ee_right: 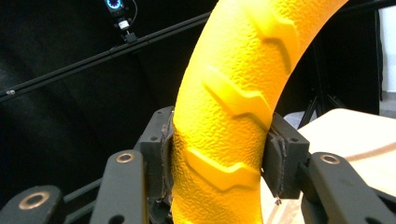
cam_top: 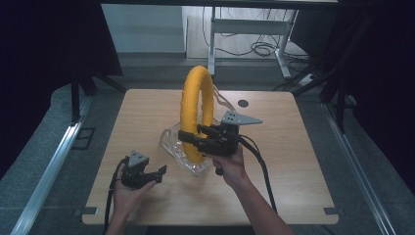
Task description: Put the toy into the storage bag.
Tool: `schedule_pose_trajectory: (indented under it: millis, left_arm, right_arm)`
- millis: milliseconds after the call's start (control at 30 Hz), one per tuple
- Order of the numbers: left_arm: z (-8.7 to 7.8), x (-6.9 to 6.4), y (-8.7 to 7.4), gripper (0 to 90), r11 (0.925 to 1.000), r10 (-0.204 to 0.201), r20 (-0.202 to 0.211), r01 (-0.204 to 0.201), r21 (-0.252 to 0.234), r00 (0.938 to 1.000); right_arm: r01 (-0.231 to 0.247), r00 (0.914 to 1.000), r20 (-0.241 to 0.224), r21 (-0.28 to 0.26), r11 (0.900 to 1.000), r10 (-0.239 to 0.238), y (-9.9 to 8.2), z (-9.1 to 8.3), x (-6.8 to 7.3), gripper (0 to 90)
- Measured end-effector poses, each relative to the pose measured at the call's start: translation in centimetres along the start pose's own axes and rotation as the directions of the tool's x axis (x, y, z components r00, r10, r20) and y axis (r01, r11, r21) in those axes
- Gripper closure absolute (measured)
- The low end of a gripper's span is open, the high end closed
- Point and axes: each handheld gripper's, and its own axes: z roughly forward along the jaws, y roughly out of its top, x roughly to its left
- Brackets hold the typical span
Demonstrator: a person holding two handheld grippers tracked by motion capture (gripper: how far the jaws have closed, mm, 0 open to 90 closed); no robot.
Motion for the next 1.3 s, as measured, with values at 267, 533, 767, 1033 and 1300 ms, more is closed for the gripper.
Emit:
schedule_pose_trajectory:
  millis: [267,533,767,1033,1300]
  left_arm:
    - [-0.1,0.1,0.0,25.4,1.0,-0.004,0.0,0.004,-0.005,1.0]
    - [-0.2,0.2,0.0,25.3,0.9999,-0.006,-0.004,0.006,-0.011,1.0]
    - [-0.3,0.3,0.0,25.4,0.9999,-0.01,-0.006,0.01,-0.013,0.9999]
    - [-0.3,0.3,0.0,25.4,0.9999,-0.009,-0.006,0.009,-0.012,0.9999]
    - [-0.3,0.2,0.0,25.4,0.9999,-0.009,-0.006,0.009,-0.011,0.9999]
  right_arm:
    - [-0.049,0.9988,0.012,0.028,0.9984,0.048,-1.3,0.3,-1.0,51.2]
    - [-0.075,0.9971,0.019,0.039,0.9965,0.074,-2.2,0.5,-1.8,51.2]
    - [-0.083,0.9965,0.013,0.046,0.9955,0.082,-2.9,0.8,-2.3,51.1]
    - [-0.107,0.9942,0.02,0.057,0.9926,0.106,-3.3,0.6,-2.9,50.5]
    - [-0.076,0.996,0.053,0.072,0.9945,0.072,-3.3,0.5,-2.9,48.6]
